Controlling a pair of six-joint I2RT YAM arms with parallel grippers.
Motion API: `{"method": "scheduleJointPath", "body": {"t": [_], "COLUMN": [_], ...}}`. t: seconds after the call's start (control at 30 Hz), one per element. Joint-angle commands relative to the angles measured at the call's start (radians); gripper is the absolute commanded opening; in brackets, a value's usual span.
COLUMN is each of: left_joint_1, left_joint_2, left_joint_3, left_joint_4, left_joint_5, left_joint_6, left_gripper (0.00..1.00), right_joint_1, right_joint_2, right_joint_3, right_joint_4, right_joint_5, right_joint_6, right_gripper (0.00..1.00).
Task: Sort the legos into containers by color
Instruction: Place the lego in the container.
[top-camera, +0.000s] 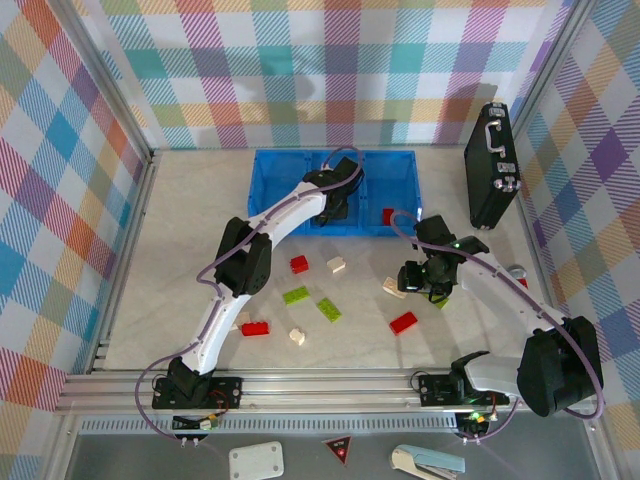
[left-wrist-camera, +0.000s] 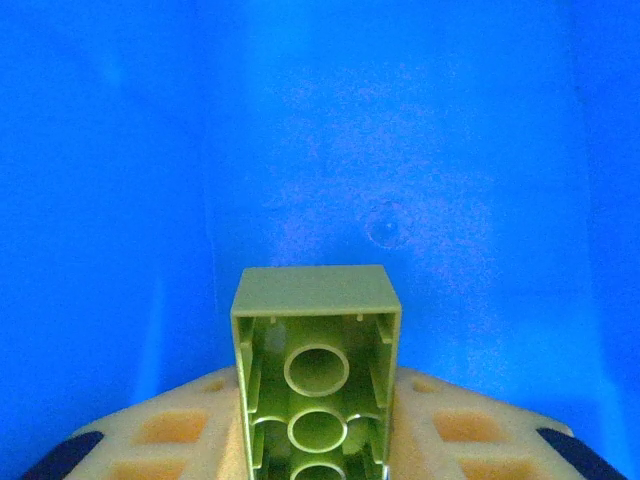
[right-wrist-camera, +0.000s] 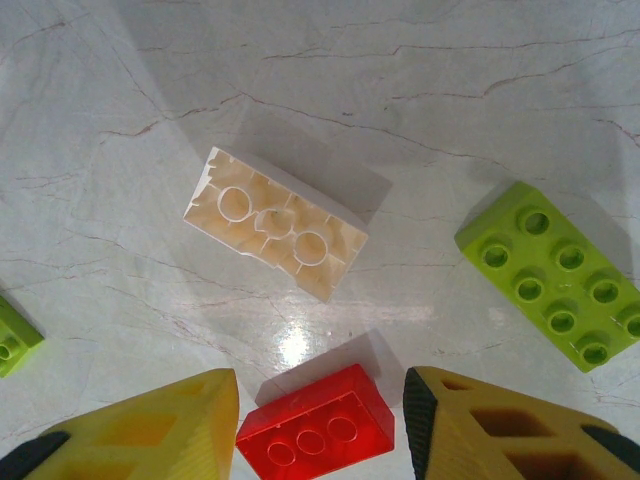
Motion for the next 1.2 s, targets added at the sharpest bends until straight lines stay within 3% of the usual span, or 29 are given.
{"method": "scheduleJointPath", "body": {"t": [0.0, 0.17, 0.5, 0.77, 1.17], "left_joint_1": [-0.014, -0.018, -0.024, -0.024, -0.023], "left_joint_2": [-0.006, -0.039, -0.195, -0.425, -0.694], "left_joint_3": [0.001, -0.001, -0.131, -0.444, -0.795], "left_joint_4": [-0.026, -0.019, 0.029, 0.145, 0.208], "left_joint_5": [-0.011, 0.003, 0.075, 0.15, 0.144], "left_joint_6": [0.001, 0.001, -0.001, -0.016, -0.079], "left_gripper": [0.39, 0.44, 0.44, 0.45, 0.46], "right_joint_1": [0.006, 0.006, 0.006, 0.007, 0.028], "right_joint_2": [-0.013, -0.02, -0.019, -0.023, -0.016], "right_joint_3": [0.006, 0.008, 0.028, 0.025, 0.02], "right_joint_4": [-0.02, -0.019, -0.031, -0.044, -0.059], "right_joint_5": [-0.002, -0.003, -0.003, -0.004, 0.002], "right_joint_6": [0.004, 0.005, 0.006, 0.017, 0.04], "right_gripper": [0.49, 0.49, 0.49, 0.48, 0.48]}}
